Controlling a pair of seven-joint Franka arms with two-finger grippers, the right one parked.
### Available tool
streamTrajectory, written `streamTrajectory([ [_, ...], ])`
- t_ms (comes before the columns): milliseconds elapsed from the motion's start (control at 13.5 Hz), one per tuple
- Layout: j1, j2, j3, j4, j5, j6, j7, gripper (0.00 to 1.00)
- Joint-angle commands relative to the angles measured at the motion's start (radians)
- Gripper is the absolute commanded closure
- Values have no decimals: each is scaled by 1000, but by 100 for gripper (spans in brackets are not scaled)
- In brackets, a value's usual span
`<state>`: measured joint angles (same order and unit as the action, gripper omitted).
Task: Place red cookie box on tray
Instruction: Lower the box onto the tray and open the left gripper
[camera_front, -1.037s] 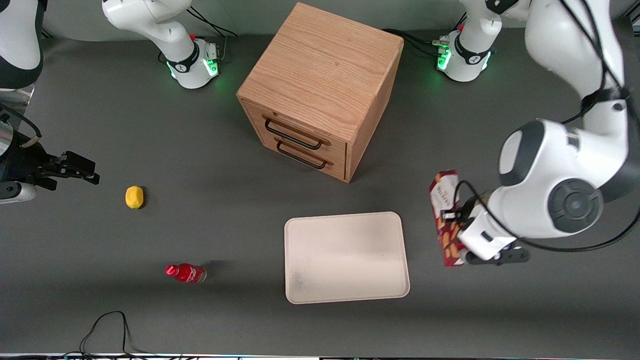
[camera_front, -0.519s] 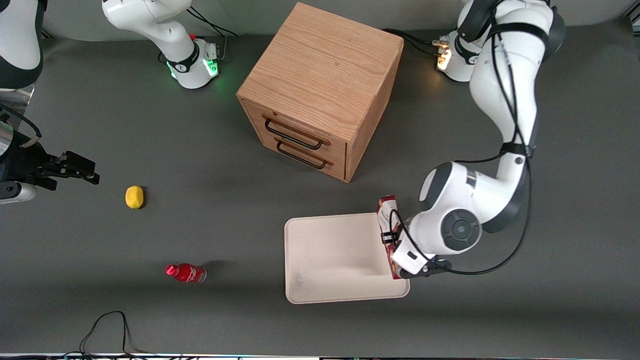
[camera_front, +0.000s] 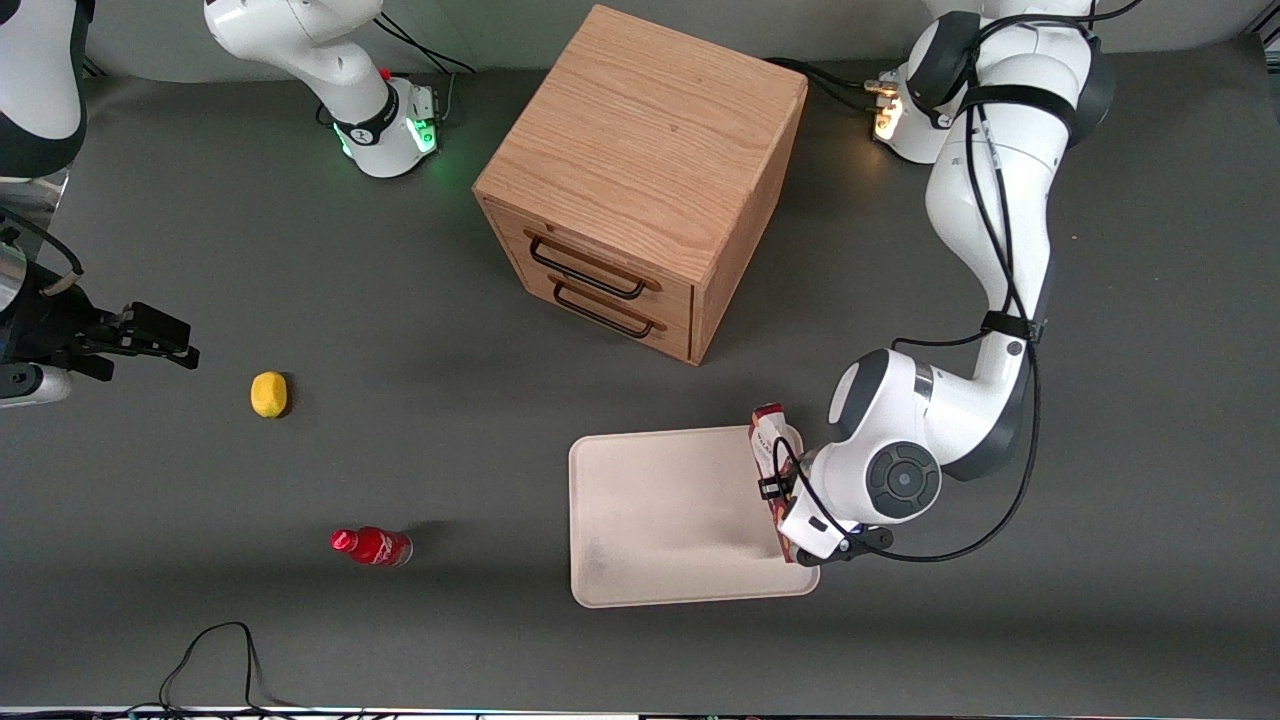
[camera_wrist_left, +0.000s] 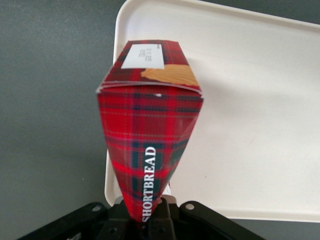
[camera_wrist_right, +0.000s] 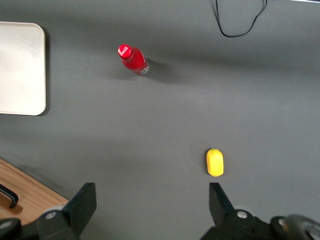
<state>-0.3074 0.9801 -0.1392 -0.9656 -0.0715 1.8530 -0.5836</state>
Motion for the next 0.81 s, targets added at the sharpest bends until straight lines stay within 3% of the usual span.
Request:
streamTrajectory([
  [0,-4,31,6,42,-11,15,-13,100],
  [444,5,58,12,22,-8,77,-10,100],
  [519,7,60,12,15,-7,89,-10,64],
  [593,7,61,12,7,-5,100,-10,12],
  [667,7,62,12,1,-4,106,-10,0],
  [741,7,62,12,-1,-4,106,-10,0],
])
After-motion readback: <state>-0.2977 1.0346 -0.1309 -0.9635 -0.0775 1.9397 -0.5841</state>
